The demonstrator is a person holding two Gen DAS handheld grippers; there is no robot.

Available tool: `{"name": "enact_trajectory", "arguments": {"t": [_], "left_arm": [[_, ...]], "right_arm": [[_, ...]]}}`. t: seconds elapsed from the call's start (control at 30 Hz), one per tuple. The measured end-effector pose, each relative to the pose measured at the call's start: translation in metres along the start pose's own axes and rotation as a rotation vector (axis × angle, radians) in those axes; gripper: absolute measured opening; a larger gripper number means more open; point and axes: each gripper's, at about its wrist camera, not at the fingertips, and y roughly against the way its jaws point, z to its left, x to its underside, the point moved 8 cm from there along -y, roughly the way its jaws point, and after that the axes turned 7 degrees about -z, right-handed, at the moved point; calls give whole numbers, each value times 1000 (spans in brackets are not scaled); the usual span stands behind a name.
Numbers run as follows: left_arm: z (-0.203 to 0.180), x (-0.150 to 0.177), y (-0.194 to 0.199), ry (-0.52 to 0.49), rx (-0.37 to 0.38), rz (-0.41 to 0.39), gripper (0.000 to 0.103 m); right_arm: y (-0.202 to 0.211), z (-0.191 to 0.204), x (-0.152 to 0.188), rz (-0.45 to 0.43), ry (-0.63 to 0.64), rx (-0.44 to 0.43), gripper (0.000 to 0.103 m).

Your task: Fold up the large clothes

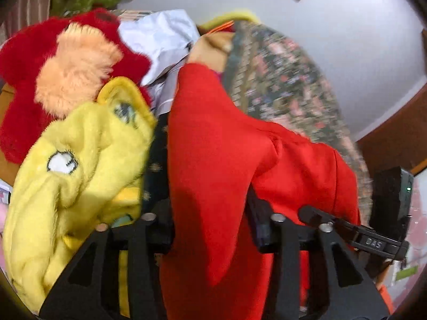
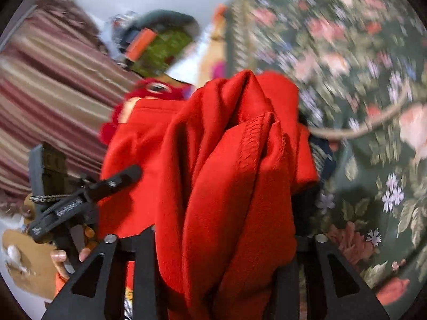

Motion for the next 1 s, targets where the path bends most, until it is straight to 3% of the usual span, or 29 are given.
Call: {"name": "enact_trajectory", "arguments": {"t": [0.07, 0.13, 0.23, 0.33, 0.47, 0.63, 0.7, 0.77, 0.87, 1.0], "left_arm": [[2, 2, -4, -11, -2, -2, 56], [1, 7, -2, -30, -9, 6, 62], [-7, 19, 9, -103, -35, 3, 63], [-15, 35, 27, -165, -54, 7, 75], [-18, 68, 46, -210, -47, 28, 91], [-6, 93, 62, -187, -90, 8, 92], [-8, 99, 71, -161, -74, -2, 92], [-14, 104, 80, -180, -81, -7, 92], [-23, 109, 96, -246, -148, -18, 91], [-49, 104, 134, -277, -148, -90, 91]], "right_arm": [[-1, -12, 2, 12, -14, 9, 58], [7, -22, 4, 18, -19, 48, 71], [24, -22, 3, 6, 25, 69, 73], [36, -16, 13, 17, 97, 118, 84], [44, -8, 43, 60, 187, 144, 85], [42, -18, 73, 118, 313, 283, 85], [52, -16, 80, 117, 313, 276, 85], [64, -10, 86, 111, 309, 245, 85], [93, 7, 91, 74, 332, 225, 85], [144, 40, 83, -41, 384, 205, 85]]}}
